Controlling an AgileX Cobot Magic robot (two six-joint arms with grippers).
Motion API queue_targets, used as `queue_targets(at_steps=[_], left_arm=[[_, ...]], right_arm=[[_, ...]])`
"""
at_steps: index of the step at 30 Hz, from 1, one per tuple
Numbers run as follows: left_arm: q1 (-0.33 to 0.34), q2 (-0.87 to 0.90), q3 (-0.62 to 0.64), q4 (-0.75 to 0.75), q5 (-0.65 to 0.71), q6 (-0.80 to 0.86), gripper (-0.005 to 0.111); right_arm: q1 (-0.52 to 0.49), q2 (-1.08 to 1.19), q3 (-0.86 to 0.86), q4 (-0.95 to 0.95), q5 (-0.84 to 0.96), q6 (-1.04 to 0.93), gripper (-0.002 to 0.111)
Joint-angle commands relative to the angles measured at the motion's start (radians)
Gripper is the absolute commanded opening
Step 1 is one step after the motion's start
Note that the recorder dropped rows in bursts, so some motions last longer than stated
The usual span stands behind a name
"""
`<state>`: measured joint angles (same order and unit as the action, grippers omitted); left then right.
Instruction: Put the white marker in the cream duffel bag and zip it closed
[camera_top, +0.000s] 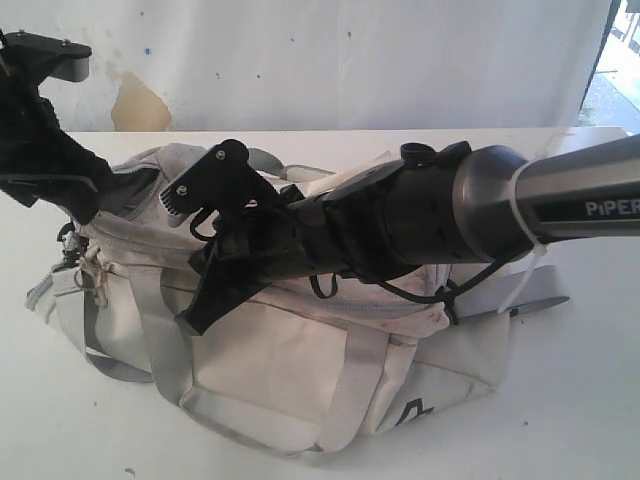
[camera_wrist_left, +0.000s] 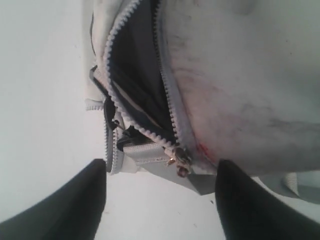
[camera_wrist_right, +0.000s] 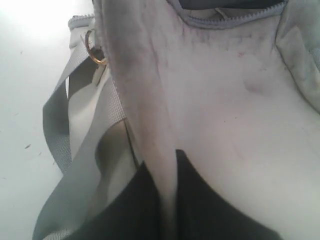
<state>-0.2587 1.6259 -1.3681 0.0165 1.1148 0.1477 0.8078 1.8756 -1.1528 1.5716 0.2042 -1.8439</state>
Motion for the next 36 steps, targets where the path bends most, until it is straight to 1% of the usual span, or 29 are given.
queue_targets(at_steps=[1, 4, 8, 9, 10, 11, 13, 14, 15, 16, 17, 18, 19, 21, 23, 25, 28, 31, 34, 36], left_arm=[[0.009, -0.088, 0.104, -0.036, -0.094, -0.017, 0.065], [0.036, -0.169, 0.194, -0.1, -0.172, 0.012, 0.065], [0.081, -0.252, 0.295, -0.201, -0.222, 0.094, 0.065], [0.109, -0.281, 0.353, -0.283, -0.26, 0.153, 0.065], [0.122, -0.295, 0.386, -0.336, -0.291, 0.198, 0.065], [0.142, -0.313, 0.445, -0.457, -0.349, 0.304, 0.065], [0.158, -0.323, 0.535, -0.6, -0.447, 0.453, 0.065], [0.158, -0.323, 0.565, -0.619, -0.477, 0.488, 0.065], [0.158, -0.323, 0.622, -0.634, -0.548, 0.503, 0.065], [0.158, -0.323, 0.642, -0.637, -0.589, 0.503, 0.065], [0.158, -0.323, 0.679, -0.67, -0.698, 0.503, 0.065], [0.158, -0.323, 0.698, -0.693, -0.774, 0.512, 0.065], [0.158, -0.323, 0.707, -0.696, -0.802, 0.542, 0.065], [0.158, -0.321, 0.733, -0.696, -0.836, 0.567, 0.065], [0.158, -0.309, 0.743, -0.707, -0.832, 0.567, 0.065], [0.146, -0.287, 0.743, -0.765, -0.827, 0.607, 0.065], [0.125, -0.255, 0.743, -0.859, -0.824, 0.713, 0.065], [0.117, -0.217, 0.743, -0.94, -0.835, 0.787, 0.065], [0.115, -0.182, 0.741, -1.059, -0.866, 0.884, 0.065], [0.115, -0.167, 0.725, -1.13, -0.856, 0.96, 0.065]], right_arm=[[-0.001, 0.0, -0.003, 0.007, 0.016, -0.008, 0.0], [-0.001, 0.0, -0.003, 0.007, 0.016, -0.01, 0.0], [-0.001, 0.0, -0.003, 0.007, 0.016, -0.01, 0.0], [-0.001, 0.0, -0.003, 0.007, 0.016, -0.01, 0.0], [-0.001, 0.0, -0.003, 0.007, 0.016, -0.01, 0.0], [-0.001, 0.0, -0.003, 0.007, 0.016, -0.01, 0.0], [-0.001, 0.0, -0.003, 0.007, 0.016, -0.01, 0.0], [-0.001, 0.0, -0.003, 0.007, 0.016, -0.01, 0.0], [-0.001, 0.0, -0.003, 0.007, 0.016, -0.01, 0.0], [-0.001, 0.0, -0.003, 0.007, 0.016, -0.01, 0.0], [-0.001, 0.0, -0.003, 0.007, 0.016, -0.01, 0.0], [-0.001, 0.0, -0.003, 0.007, 0.016, -0.01, 0.0], [-0.001, 0.0, -0.003, 0.007, 0.016, -0.01, 0.0], [-0.001, 0.0, -0.003, 0.007, 0.016, -0.01, 0.0], [-0.001, 0.0, -0.003, 0.007, 0.016, -0.01, 0.0], [-0.001, 0.0, -0.003, 0.007, 0.016, -0.01, 0.0], [-0.001, 0.0, -0.003, 0.007, 0.016, -0.01, 0.0], [-0.001, 0.0, -0.003, 0.005, 0.014, -0.01, 0.0], [-0.001, 0.0, -0.003, 0.005, 0.016, -0.01, 0.0], [-0.001, 0.0, -0.003, 0.005, 0.016, -0.01, 0.0]])
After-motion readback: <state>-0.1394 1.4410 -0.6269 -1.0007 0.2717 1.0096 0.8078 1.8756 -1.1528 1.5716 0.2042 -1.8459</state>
